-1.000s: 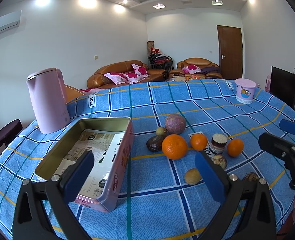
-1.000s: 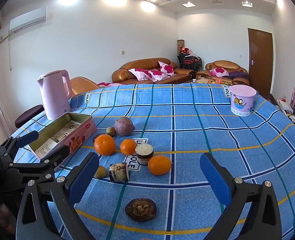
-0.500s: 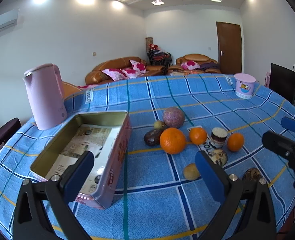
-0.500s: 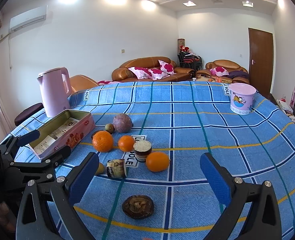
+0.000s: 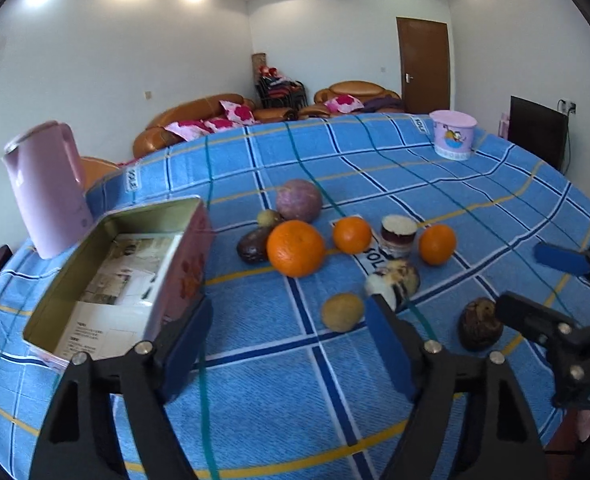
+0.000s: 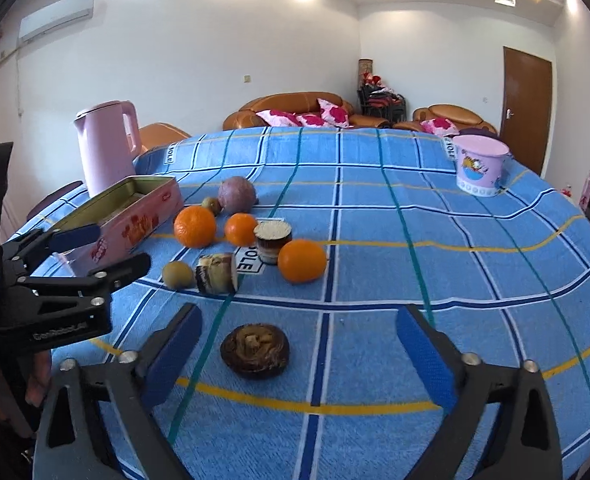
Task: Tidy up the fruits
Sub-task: 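Grasp the kiwi with the left gripper while the right gripper grasps the brown round fruit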
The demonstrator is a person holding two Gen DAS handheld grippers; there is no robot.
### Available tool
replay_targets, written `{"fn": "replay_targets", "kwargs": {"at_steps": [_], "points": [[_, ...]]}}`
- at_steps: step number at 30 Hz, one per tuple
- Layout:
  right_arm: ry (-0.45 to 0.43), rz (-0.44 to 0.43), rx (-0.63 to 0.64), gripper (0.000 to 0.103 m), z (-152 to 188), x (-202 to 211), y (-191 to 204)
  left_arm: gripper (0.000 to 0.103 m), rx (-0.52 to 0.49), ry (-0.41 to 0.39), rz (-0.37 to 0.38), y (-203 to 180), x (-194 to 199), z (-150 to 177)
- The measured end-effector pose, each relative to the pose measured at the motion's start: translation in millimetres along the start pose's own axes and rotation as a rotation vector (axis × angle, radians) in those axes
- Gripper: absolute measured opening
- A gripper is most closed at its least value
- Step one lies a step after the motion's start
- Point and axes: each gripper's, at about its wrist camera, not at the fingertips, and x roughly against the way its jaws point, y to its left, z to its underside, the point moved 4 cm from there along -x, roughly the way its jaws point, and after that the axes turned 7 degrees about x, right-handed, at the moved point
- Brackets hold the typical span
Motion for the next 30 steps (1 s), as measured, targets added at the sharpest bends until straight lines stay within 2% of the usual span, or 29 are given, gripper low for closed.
{"fn": "replay_targets", "kwargs": {"at_steps": [1, 4, 5, 8, 13, 16, 19, 21, 23, 27, 30], "points": [[0.007, -0.009, 0.001, 0.082, 0.2, -1.4, 1.4, 0.080, 0.004, 0.007, 0.008, 0.3, -1.5, -0.2], [0.035, -0.033, 0.017, 0.075, 3.0, -8.3, 7.7, 0.080, 0.021, 0.039, 0.036, 1.9, -6.4, -1.2], [0.046, -0.042, 0.023, 0.069, 4.6, -10.4, 9.5, 0.080, 0.021, 0.047, 0.043, 2.2, -7.9, -1.1], [0.084, -0.076, 0.022, 0.058, 8.4, -18.8, 13.8, 0.071, 0.015, 0.075, 0.070, -1.1, -12.7, -0.5], [0.103, -0.113, 0.019, 0.050, 10.9, -22.9, 17.6, 0.059, -0.019, 0.134, 0.076, -9.1, -23.8, 3.0], [0.107, -0.114, 0.017, 0.050, 10.3, -23.1, 17.5, 0.057, -0.019, 0.161, 0.094, -12.3, -29.5, 3.4], [0.113, -0.123, 0.011, 0.050, 11.1, -22.6, 16.7, 0.047, -0.025, 0.202, 0.108, -14.9, -36.0, 5.5], [0.115, -0.127, 0.011, 0.050, 11.2, -22.2, 17.7, 0.045, -0.020, 0.217, 0.115, -14.8, -39.0, 6.0], [0.124, -0.134, 0.012, 0.050, 12.7, -22.0, 18.0, 0.039, -0.013, 0.232, 0.119, -14.6, -42.4, 6.4], [0.124, -0.132, 0.029, 0.050, 16.0, -24.1, 21.6, 0.030, -0.023, 0.237, 0.121, -17.3, -43.9, 7.7], [0.124, -0.125, 0.049, 0.046, 17.1, -24.0, 23.8, 0.029, -0.034, 0.233, 0.115, -18.9, -42.9, 8.0]]}}
